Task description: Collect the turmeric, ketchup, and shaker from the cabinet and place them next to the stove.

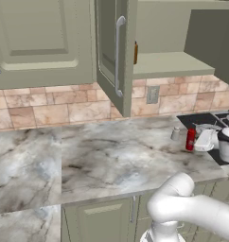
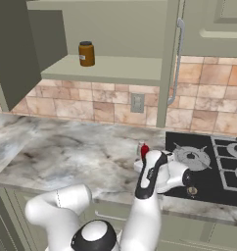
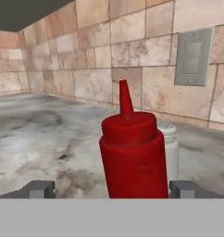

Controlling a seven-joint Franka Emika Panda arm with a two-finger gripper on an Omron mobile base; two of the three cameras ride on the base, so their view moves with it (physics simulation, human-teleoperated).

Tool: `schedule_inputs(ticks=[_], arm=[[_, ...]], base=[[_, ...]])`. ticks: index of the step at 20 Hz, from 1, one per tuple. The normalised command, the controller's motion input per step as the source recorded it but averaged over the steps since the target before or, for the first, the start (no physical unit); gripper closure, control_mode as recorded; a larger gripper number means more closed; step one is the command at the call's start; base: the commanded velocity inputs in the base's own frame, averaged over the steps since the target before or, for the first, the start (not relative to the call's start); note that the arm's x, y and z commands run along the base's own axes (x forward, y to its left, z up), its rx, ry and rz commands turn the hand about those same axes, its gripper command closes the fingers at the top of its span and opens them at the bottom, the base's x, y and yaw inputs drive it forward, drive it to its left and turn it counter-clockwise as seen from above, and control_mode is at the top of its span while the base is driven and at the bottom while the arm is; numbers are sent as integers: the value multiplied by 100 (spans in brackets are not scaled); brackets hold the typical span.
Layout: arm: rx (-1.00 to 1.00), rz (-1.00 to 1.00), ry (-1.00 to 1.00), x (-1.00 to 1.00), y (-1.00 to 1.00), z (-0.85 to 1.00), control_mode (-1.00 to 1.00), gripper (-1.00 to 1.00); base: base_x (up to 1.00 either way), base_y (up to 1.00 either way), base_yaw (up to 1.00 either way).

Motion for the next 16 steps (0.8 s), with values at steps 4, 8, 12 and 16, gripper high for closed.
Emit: schedule_inputs(ticks=[4,8,12,16], arm=[[0,0,0,-9,0,39,-100,-100],[0,0,-5,-49,1,45,-100,-100],[0,-2,-2,-64,21,57,-100,-100],[0,-6,0,-56,43,72,-100,-100]], base=[[0,0,0],[0,0,0],[0,0,0],[0,0,0]])
